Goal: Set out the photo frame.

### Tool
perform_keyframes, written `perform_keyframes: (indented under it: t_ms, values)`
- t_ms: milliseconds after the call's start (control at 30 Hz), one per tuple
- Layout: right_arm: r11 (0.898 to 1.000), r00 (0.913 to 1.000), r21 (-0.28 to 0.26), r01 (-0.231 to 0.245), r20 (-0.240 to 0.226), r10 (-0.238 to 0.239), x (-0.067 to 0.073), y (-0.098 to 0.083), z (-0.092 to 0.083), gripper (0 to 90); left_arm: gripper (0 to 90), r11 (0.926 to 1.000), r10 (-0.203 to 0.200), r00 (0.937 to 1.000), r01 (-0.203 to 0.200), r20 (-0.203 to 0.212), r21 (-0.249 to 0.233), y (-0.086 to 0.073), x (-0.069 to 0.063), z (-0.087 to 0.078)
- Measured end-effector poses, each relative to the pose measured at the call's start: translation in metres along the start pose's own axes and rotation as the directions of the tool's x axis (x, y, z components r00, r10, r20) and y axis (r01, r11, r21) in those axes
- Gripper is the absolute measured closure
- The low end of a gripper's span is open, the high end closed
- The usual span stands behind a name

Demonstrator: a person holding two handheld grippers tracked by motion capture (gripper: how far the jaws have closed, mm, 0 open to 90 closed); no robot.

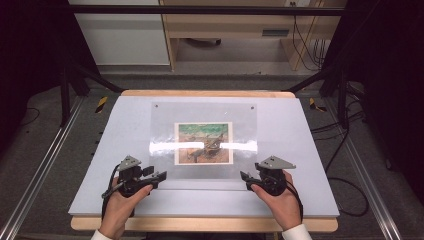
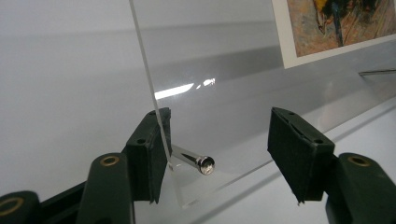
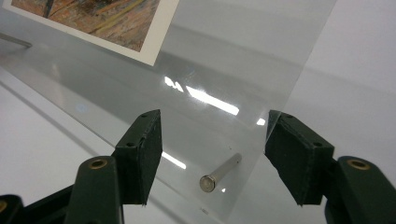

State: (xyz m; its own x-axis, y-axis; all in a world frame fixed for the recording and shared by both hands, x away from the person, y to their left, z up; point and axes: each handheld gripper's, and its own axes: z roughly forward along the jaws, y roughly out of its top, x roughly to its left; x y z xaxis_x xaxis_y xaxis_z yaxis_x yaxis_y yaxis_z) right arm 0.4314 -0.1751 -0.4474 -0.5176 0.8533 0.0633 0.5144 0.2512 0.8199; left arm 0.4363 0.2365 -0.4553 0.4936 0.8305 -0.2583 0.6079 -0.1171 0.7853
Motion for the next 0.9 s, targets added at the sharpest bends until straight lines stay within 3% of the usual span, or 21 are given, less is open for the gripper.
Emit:
perform_keyframes:
  t_ms: [900]
  values:
    - [1.000,0.9997,-0.003,0.010,0.020,-0.010,0.0038,-0.0085,-0.0070,46.3,43.2,1.0000,0.002,1.0000,-0.002,-0.001,0.000,-0.0083,-0.0020,-0.0035]
